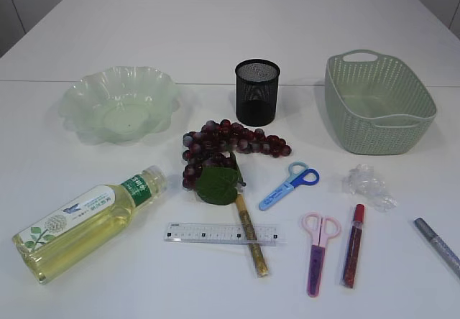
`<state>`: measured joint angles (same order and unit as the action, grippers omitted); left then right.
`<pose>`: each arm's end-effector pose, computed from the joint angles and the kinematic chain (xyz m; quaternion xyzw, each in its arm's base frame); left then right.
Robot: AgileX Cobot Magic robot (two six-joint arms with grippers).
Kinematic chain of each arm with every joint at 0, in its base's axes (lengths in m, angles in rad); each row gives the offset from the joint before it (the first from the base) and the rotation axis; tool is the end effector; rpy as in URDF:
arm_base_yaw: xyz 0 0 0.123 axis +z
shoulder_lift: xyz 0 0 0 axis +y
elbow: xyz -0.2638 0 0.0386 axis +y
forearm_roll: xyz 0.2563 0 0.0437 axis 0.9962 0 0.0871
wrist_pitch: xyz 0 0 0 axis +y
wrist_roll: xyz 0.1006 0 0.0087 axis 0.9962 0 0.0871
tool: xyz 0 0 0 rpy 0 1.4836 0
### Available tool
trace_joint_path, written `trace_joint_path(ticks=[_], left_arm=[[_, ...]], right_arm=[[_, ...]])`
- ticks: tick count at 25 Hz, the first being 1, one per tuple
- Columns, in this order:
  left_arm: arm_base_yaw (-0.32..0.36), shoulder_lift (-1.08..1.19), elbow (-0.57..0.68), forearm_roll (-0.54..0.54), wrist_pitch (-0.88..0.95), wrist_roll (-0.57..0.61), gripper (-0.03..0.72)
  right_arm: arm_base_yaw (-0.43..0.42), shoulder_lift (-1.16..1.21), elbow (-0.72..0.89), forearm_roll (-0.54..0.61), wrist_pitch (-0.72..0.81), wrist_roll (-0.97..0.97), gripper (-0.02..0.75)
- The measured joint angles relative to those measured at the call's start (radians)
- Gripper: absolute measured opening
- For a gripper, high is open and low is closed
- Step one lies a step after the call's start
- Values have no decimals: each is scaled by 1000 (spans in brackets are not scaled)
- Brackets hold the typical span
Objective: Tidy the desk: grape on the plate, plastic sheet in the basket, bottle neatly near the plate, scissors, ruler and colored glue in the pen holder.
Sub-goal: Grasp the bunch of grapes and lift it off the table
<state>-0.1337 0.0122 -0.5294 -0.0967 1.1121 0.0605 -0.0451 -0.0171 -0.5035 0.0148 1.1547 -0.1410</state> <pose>0.0244 -0.0121 0.2807 0.0870 0.8566 -0.0667 0.5042 0.0224 0.0004 0.2699 -0.0425 0.8707 -0.0382 0.4884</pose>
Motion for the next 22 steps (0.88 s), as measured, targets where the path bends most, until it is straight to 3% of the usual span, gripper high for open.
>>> trace_joint_path(ticks=[16, 22], left_arm=[[0, 0, 0, -11, 0, 0, 309], [0, 0, 0, -91, -21, -4, 309]], right_arm=[[0, 0, 0, 0, 0, 0, 520], [0, 0, 0, 0, 0, 0, 520]])
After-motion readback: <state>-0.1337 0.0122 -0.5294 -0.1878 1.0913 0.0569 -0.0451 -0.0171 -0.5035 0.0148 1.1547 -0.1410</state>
